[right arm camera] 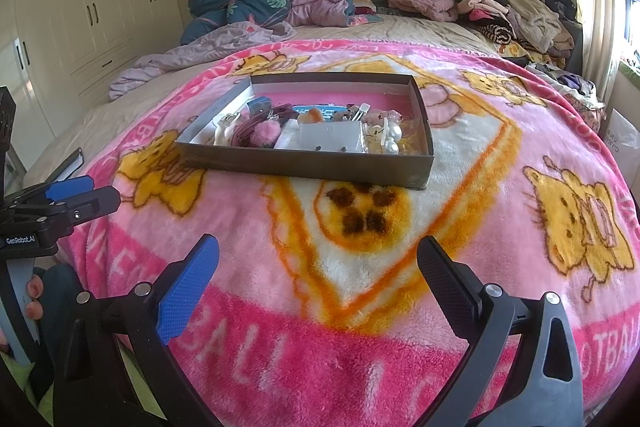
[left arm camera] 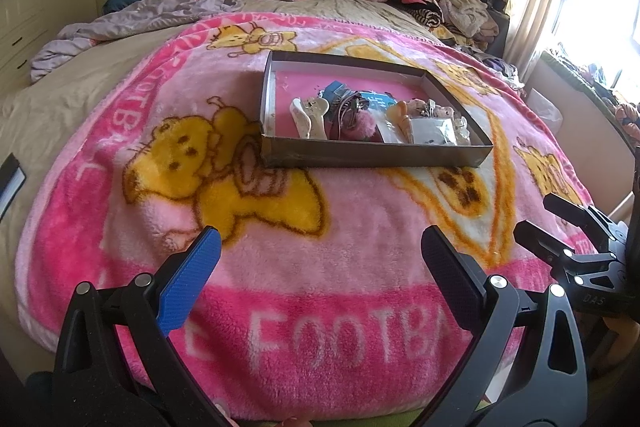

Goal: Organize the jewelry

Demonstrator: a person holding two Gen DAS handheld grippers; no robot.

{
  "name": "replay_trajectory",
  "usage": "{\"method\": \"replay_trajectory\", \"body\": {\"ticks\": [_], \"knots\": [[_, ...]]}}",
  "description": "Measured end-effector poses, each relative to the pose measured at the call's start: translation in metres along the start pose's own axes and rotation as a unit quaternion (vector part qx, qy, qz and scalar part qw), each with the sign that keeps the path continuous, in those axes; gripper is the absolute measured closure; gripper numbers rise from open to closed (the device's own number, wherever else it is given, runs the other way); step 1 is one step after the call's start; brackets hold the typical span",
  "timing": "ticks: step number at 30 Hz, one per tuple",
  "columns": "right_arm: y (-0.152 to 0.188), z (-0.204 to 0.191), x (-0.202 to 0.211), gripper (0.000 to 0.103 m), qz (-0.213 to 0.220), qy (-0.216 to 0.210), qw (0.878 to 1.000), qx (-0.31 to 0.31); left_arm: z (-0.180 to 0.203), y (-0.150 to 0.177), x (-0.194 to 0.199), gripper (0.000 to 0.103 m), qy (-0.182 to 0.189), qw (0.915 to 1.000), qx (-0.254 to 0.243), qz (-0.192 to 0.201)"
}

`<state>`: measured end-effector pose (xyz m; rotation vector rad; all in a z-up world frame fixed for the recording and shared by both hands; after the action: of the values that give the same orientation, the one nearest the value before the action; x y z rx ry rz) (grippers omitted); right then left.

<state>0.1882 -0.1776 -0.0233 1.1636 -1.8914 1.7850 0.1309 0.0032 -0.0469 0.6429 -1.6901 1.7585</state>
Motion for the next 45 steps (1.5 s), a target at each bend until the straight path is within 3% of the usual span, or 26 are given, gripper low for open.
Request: {"method": "replay_trajectory", "body": {"ticks": [45], "knots": [[0.0004,-0.0004,-0.0002,0.007,0.000,0.001,1.000,0.001,-0.0025,0.0020,0.0010,0.011,0.000,1.0000,0.001,0.000]]}}
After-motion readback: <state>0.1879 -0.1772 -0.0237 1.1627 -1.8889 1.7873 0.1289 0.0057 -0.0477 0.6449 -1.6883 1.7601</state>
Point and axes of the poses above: each gripper's, at about its wrist camera, not at the fingertips, and x roughly against the way its jaws point, z to its right, y to its underside, the point moved 7 cm from there along -x, roughly the way its jaws point, and after that the axes turned 7 degrees about -x, right-handed, at the moved point
